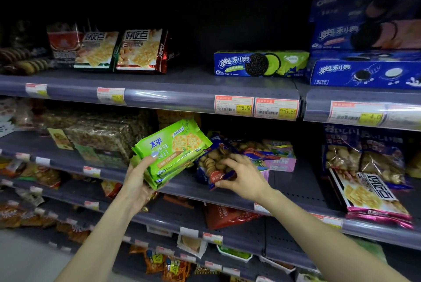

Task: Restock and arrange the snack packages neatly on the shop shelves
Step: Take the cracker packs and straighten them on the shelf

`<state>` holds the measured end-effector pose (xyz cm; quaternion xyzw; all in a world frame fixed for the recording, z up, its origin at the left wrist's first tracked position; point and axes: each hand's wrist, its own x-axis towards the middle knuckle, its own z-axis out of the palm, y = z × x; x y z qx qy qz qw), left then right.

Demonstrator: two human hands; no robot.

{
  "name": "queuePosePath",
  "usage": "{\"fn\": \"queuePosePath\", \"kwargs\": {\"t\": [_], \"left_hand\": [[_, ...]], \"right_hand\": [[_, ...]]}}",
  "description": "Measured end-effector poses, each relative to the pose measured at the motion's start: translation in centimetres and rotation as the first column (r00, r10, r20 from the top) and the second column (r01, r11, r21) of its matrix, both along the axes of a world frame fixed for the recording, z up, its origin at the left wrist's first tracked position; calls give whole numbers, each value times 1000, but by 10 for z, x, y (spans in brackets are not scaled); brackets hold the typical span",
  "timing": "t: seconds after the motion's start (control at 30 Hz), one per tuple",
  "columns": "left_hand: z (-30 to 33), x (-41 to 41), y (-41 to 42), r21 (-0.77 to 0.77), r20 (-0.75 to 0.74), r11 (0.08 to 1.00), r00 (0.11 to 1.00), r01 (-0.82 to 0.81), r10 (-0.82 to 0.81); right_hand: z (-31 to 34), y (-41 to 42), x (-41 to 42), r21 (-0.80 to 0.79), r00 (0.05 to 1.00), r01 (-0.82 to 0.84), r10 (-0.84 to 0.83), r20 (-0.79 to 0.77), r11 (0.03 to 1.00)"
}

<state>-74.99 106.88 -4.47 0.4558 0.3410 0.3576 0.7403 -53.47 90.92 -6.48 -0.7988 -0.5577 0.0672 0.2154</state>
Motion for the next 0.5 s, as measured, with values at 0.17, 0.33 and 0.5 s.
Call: {"fn": "queuePosePath", "kwargs": {"t": [0.17,0.33,0.5], "left_hand": [[-1,-1,0,-14,11,1000,1000,-14,14],[0,-3,-1,6,0,1000,1000,-5,5],[1,-9,1,26,-24,1000,1000,-4,5]], "right_hand": [[-5,-3,4,-81,990,-41,51,129,996],[-12,4,0,-147,952,-70,110,286,987],[-18,7,13,-138,936,-4,52,347,990]]}}
